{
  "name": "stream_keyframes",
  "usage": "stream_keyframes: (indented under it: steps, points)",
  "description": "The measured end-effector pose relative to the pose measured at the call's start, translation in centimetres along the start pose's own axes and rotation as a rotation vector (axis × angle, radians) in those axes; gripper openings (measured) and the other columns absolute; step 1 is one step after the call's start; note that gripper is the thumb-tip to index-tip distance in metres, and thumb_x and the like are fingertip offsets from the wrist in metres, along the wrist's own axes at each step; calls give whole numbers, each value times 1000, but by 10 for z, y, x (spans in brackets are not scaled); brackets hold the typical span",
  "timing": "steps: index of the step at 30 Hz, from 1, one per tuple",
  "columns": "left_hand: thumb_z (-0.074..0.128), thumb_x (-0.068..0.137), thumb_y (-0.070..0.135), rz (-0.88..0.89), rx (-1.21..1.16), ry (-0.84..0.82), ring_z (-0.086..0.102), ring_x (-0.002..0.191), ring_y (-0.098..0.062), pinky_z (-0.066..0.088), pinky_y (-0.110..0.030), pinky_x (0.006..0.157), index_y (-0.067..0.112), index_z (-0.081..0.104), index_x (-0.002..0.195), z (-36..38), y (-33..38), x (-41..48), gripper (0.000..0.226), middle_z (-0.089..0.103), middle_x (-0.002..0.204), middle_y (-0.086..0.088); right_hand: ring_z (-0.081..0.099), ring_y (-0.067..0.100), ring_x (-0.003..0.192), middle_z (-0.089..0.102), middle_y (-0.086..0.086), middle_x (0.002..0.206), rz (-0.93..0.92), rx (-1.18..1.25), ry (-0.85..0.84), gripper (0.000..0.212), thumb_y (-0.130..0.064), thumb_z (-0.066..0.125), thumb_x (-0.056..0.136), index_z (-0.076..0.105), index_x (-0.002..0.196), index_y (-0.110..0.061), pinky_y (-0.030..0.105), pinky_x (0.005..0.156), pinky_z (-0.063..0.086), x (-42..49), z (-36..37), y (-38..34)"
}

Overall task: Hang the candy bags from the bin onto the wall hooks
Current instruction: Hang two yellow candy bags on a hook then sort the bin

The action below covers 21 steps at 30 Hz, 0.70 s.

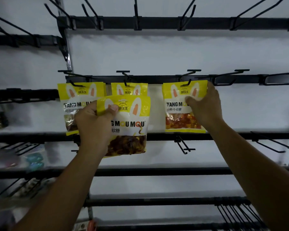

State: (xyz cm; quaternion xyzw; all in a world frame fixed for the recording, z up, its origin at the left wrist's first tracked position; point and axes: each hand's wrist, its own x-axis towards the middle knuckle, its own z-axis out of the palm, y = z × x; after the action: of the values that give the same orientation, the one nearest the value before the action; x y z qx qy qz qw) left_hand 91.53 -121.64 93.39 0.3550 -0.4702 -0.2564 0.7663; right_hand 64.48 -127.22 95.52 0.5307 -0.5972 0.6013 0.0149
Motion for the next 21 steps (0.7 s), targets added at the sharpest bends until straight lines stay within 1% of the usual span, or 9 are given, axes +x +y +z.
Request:
stream_keyframes:
  steps: [2, 4, 6, 8, 11, 14, 17, 19, 21]
  points:
    - [74, 84, 8, -19, -8, 8, 68, 69, -9, 56, -28, 57, 27, 72, 71, 0, -1, 0, 22, 72, 69, 12, 54, 22, 113, 36, 4, 145, -43, -129, -18, 87, -36, 72, 80, 22, 150, -22, 43, 86, 49, -10, -3, -2]
    - [73, 84, 8, -20, 2, 9, 67, 66, -7, 58, -29, 60, 27, 71, 69, 0, -1, 0, 25, 71, 65, 15, 49, 29, 123, 23, 4, 153, -78, -223, -8, 94, -37, 71, 81, 12, 153, -22, 45, 88, 47, -21, -6, -4]
    - [73, 84, 8, -13, 8, 7, 65, 63, -4, 58, -26, 60, 27, 70, 68, 0, 1, 0, 25, 70, 63, 16, 44, 34, 128, 17, 4, 157, -126, -311, -8, 87, -38, 68, 83, 18, 151, -21, 46, 92, 44, -33, -8, -5]
    - [73, 84, 7, -10, -8, 9, 65, 61, -3, 56, -23, 55, 26, 71, 68, -1, 2, 2, 25, 69, 62, 15, 41, 33, 132, 15, 3, 160, -185, -398, -57, 71, -38, 63, 86, 29, 147, -22, 45, 95, 42, -45, -10, -8]
    - [74, 84, 10, -25, -30, 32, 65, 62, -10, 56, -26, 53, 23, 71, 66, -2, 4, 10, 22, 69, 64, 9, 32, 26, 142, 22, 2, 161, -244, -487, -180, 59, -41, 53, 93, 36, 146, -23, 44, 105, 37, -62, -8, -15]
    - [75, 84, 12, -20, -28, 39, 64, 64, -11, 57, -28, 55, 22, 71, 67, -1, 8, 18, 20, 68, 65, 8, 23, 24, 147, 25, 1, 160, -310, -585, -267, 58, -44, 47, 96, 35, 148, -22, 43, 113, 29, -75, -1, -24]
    - [74, 84, 12, -7, -44, 48, 61, 59, -4, 53, -21, 52, 21, 70, 69, 3, 13, 25, 19, 67, 68, 6, 29, 21, 144, 32, -2, 157, -351, -617, -328, 56, -49, 43, 96, 38, 146, -24, 44, 109, 35, -84, 2, -33]
    - [74, 85, 13, 1, -40, 48, 59, 60, -7, 54, -22, 51, 21, 68, 68, 5, 14, 30, 20, 65, 69, 4, 31, 20, 142, 33, -4, 156, -357, -647, -364, 56, -50, 39, 97, 37, 147, -25, 44, 106, 38, -87, 3, -39]
    - [74, 84, 13, 4, -39, 48, 57, 57, -7, 51, -21, 48, 20, 66, 68, 8, 14, 34, 20, 63, 72, 0, 29, 21, 143, 31, -3, 157, -367, -684, -397, 57, -51, 36, 98, 36, 148, -25, 43, 107, 35, -88, 3, -43]
